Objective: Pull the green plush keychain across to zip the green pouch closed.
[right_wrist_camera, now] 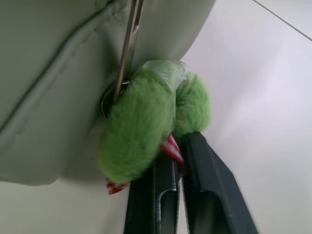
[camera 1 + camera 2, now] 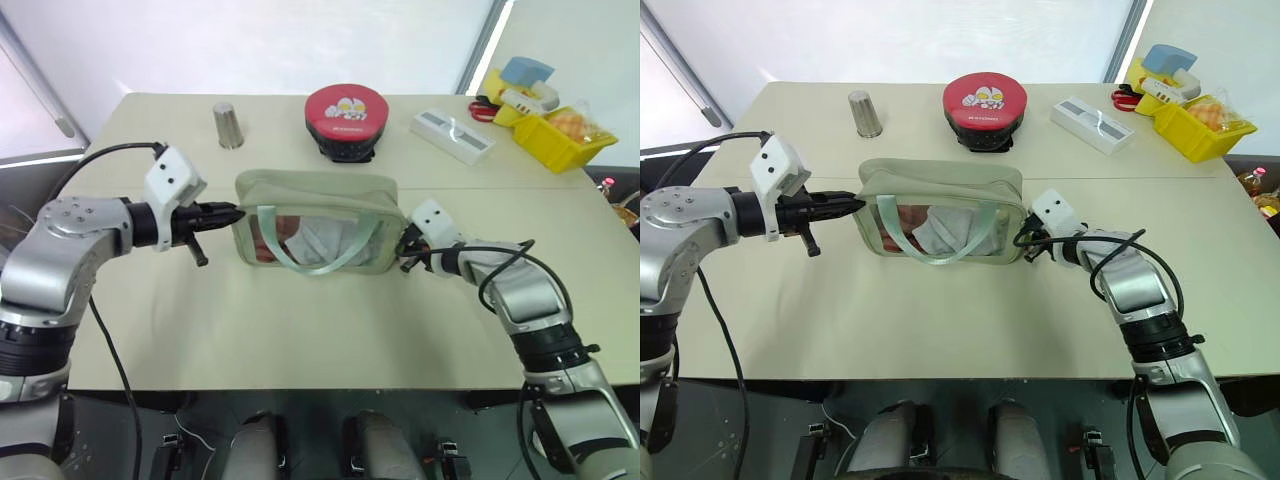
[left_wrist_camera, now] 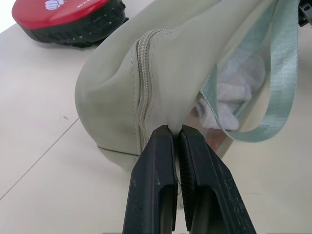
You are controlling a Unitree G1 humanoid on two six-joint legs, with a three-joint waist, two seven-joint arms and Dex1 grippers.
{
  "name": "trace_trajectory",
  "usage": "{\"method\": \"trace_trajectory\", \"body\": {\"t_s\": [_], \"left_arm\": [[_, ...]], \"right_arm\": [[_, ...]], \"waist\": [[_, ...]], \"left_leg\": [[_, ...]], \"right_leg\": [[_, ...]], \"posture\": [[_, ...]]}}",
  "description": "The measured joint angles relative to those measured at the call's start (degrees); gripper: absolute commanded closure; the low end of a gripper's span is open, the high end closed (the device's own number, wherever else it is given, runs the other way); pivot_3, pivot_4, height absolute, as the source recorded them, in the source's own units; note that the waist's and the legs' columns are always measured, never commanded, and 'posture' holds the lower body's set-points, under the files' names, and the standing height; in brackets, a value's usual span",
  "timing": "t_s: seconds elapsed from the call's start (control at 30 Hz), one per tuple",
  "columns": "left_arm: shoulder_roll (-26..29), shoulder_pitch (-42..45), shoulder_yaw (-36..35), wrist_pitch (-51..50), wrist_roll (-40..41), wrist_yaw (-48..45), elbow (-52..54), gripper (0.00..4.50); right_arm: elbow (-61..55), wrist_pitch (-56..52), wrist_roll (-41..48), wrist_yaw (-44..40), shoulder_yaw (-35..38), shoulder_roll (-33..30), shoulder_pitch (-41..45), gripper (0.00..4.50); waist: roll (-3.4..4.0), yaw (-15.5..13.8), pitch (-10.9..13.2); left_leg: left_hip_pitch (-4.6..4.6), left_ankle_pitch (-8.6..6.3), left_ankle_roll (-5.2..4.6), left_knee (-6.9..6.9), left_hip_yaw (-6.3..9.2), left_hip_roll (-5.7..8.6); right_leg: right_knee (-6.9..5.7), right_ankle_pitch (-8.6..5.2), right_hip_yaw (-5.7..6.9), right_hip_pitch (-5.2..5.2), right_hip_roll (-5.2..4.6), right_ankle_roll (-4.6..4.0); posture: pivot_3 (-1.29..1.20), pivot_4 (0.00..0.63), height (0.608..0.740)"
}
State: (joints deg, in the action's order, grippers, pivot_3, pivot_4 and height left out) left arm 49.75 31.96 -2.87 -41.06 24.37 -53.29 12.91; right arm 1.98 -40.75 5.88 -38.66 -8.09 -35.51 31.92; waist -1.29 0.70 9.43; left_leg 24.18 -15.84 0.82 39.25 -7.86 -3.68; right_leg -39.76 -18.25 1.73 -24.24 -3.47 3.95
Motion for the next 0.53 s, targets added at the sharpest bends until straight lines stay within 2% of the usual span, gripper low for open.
{"method": "trace_trajectory", "body": {"t_s": [0.03, 0.1, 0.17, 0.2, 0.27, 0.3, 0.37, 0.53], "left_arm": [[0.0, 0.0, -0.1, -0.1, 0.0, 0.0, 0.0, 3.75], [0.2, 0.0, -0.1, -0.5, 0.2, -0.3, -0.1, 2.97], [0.7, 0.1, -0.1, -1.2, 0.8, -1.0, -1.4, 1.85], [0.9, 0.3, -0.2, -1.5, 1.2, -1.4, -2.5, 1.42], [1.4, 1.3, -0.8, -2.8, 2.4, -2.2, -4.3, 0.29], [2.0, 2.4, -1.1, -3.5, 3.0, -2.9, -5.1, 0.04], [3.6, 4.0, -2.4, -3.9, 3.8, -3.9, -6.2, 0.04], [8.3, 6.4, -2.7, -4.3, 3.2, -5.5, -10.3, 0.04]], "right_arm": [[0.4, 0.4, 0.1, -1.1, 0.2, -1.3, 0.4, 2.52], [1.7, 0.7, 1.2, -4.3, 0.9, -4.7, 1.6, 1.53], [3.0, 0.7, 2.5, -8.4, 2.5, -9.1, 4.1, 0.41], [3.4, 0.6, 3.4, -10.6, 3.5, -11.4, 5.8, 0.02], [3.5, -0.1, 5.3, -15.2, 5.6, -15.4, 9.3, 0.00], [3.2, -0.5, 6.7, -18.0, 6.1, -17.2, 10.7, 0.00], [2.0, -1.9, 9.4, -22.6, 6.7, -19.1, 12.5, 0.00], [-5.0, -9.5, 19.3, -30.5, 6.8, -19.4, 16.5, 0.00]], "waist": [[0.00, 0.0, 0.0], [0.01, 0.0, 0.0], [0.04, 0.1, 0.0], [0.04, 0.1, 0.0], [0.03, 0.2, 0.0], [0.02, 0.3, 0.0], [0.02, 0.4, 0.0], [0.06, 0.3, 0.1]], "left_leg": [[0.00, 0.00, 0.00, 0.00, 0.00, 0.00], [0.00, 0.00, 0.00, -0.01, 0.00, 0.00], [0.02, 0.00, 0.00, -0.04, -0.01, -0.01], [0.03, 0.00, 0.00, -0.05, -0.01, -0.03], [0.03, 0.00, 0.00, -0.07, -0.01, -0.10], [0.08, 0.00, 0.00, -0.08, 0.01, -0.12], [0.07, 0.00, 0.00, -0.09, 0.01, -0.14], [0.06, 0.00, 0.00, -0.10, 0.00, -0.17]], "right_leg": [[0.02, 0.00, 0.00, 0.01, 0.00, 0.00], [0.06, 0.00, 0.00, 0.01, 0.01, 0.00], [0.11, 0.00, 0.00, -0.01, 0.03, 0.00], [0.11, 0.00, 0.00, -0.02, 0.06, 0.00], [0.19, 0.00, 0.00, -0.03, 0.16, 0.00], [0.25, 0.00, 0.00, -0.04, 0.22, 0.00], [0.27, 0.00, 0.00, -0.04, 0.25, 0.00], [0.26, 0.00, -0.02, -0.06, 0.23, 0.00]], "posture": [[0.00, 0.150, 0.740], [0.00, 0.150, 0.740], [0.00, 0.150, 0.740], [0.00, 0.150, 0.740], [0.00, 0.150, 0.740], [0.00, 0.150, 0.740], [0.00, 0.150, 0.740], [0.00, 0.150, 0.740]]}}
